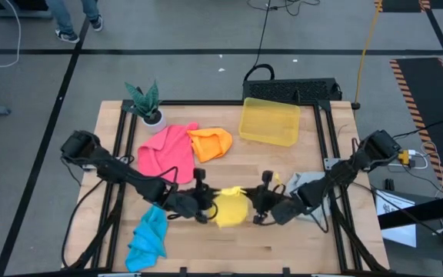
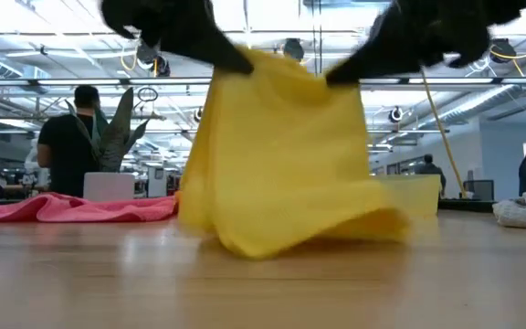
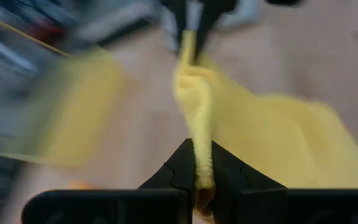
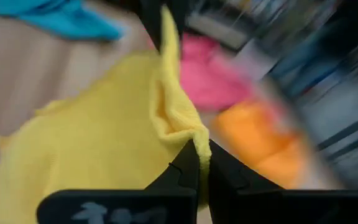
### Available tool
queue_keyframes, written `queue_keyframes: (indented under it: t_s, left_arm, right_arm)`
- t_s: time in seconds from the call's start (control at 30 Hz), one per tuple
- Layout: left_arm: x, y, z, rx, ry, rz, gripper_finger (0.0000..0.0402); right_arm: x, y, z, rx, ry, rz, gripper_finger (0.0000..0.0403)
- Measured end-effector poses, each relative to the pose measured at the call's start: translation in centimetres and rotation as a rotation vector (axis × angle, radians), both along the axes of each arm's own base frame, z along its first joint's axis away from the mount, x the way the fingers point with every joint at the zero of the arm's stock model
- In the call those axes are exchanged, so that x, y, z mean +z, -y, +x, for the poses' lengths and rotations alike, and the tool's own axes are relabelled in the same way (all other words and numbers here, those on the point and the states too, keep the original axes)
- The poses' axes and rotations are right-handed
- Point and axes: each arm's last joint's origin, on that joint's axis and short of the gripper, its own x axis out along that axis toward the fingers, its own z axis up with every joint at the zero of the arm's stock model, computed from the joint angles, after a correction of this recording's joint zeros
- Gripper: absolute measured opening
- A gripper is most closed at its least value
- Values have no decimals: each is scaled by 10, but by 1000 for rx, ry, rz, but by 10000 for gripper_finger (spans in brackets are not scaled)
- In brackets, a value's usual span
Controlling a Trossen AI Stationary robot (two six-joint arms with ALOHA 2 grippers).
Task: Fold microfiber towels
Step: Fold the yellow kitchen towel
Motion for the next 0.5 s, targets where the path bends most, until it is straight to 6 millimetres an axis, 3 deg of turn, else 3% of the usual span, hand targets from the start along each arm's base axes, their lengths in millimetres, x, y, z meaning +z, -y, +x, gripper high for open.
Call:
queue_keyframes:
  t_s: [0.13, 0.2, 0.37, 0.5]
  left_arm:
    - [9, 5, -3, 50, 38, 228, 31]
    - [7, 8, -5, 21, 11, 241, 31]
    - [-14, 18, -8, -99, -96, -27, 31]
    - [-17, 35, -12, -244, -136, -204, 31]
  right_arm:
    - [13, -13, -5, 11, 21, -275, 2]
    - [8, -16, -10, 27, 6, -306, 2]
    - [-17, -23, -27, 183, -1, -47, 2]
    - [-25, -31, -33, 344, -6, 241, 2]
